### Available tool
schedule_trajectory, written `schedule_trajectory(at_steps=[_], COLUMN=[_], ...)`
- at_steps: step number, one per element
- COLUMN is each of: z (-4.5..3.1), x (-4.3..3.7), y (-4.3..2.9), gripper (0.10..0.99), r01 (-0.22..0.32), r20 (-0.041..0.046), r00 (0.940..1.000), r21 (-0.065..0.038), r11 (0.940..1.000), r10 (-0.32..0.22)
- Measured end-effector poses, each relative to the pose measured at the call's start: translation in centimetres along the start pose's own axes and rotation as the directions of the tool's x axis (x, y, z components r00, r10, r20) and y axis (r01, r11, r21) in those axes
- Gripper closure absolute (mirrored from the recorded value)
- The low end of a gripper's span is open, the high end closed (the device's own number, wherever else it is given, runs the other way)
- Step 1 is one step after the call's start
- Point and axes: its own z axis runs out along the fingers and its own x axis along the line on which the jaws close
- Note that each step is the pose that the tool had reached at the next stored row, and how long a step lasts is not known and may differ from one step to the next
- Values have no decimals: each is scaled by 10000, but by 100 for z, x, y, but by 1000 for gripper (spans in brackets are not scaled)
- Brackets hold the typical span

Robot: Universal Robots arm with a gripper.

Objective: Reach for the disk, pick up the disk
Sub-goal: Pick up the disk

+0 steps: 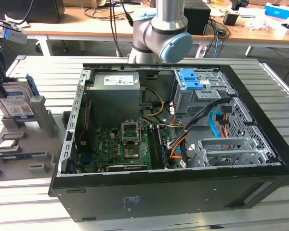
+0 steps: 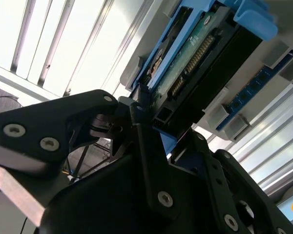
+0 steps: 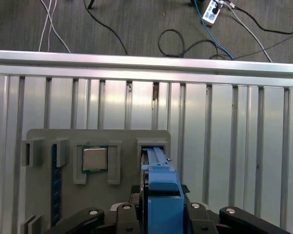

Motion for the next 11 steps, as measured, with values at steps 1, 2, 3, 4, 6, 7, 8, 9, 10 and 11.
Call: schedule_trajectory(at_steps=[1, 2, 3, 4, 6, 7, 8, 9, 10, 11], z=[-10, -24, -34, -53, -107, -118, -130, -147, -159, -179], x=[0, 0, 0, 0, 0, 0, 0, 0, 0, 0], y=[0, 0, 0, 0, 1, 1, 1, 1, 1, 1], gripper=[718, 718, 718, 718, 718, 718, 718, 718, 718, 718], r01=[0, 0, 0, 0, 0, 0, 0, 0, 0, 0], r20=[0, 0, -1, -1, -1, -1, -1, 0, -1, -1], r00=[10000, 10000, 10000, 10000, 10000, 10000, 10000, 10000, 10000, 10000], r21=[0, 0, 1, 1, 0, 0, 0, 0, 0, 0], r11=[10000, 10000, 10000, 10000, 10000, 10000, 10000, 10000, 10000, 10000], r10=[0, 0, 0, 0, 0, 0, 0, 0, 0, 0])
